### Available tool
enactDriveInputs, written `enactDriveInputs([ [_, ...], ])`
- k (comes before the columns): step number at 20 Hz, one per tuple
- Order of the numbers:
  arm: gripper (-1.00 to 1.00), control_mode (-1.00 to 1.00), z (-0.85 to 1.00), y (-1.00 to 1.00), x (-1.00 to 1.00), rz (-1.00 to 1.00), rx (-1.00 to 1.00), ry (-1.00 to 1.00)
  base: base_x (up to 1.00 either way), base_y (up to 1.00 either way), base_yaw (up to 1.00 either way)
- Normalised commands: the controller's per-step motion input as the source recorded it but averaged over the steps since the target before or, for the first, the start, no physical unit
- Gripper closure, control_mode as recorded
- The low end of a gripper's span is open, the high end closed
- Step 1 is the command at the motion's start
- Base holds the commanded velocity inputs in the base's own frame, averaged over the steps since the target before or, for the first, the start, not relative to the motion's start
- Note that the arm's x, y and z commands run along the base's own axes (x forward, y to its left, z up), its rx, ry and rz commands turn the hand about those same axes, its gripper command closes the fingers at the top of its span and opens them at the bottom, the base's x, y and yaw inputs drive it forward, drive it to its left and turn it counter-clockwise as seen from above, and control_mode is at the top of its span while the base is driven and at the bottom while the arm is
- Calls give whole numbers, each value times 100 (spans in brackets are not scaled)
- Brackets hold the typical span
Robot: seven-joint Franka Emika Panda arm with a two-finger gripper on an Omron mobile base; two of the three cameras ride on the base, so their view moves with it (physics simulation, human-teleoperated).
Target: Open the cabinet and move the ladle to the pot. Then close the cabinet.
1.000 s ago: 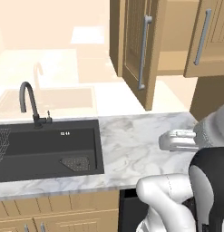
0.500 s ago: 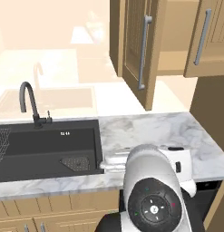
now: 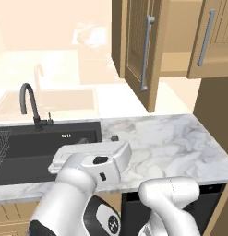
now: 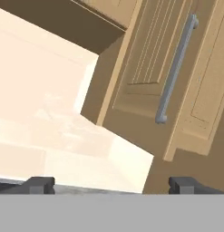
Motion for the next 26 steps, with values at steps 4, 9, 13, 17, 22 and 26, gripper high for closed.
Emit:
enactDriveInputs([
  [4, -100, -100, 10, 49, 79, -5, -20, -25, 0, 0, 0],
  [9, -100, -100, 27, 5, 93, -16, -14, -13, 0, 0, 0],
  [13, -100, -100, 32, -21, 95, -20, -1, 0, 0, 0, 0],
  [17, -100, -100, 27, -36, 77, -17, 0, 0, 0, 0, 0],
  [22, -100, -100, 21, -45, 58, -16, 1, 1, 0, 0, 0],
  [26, -100, -100, 9, -55, 26, -16, 0, 0, 0, 0, 0],
])
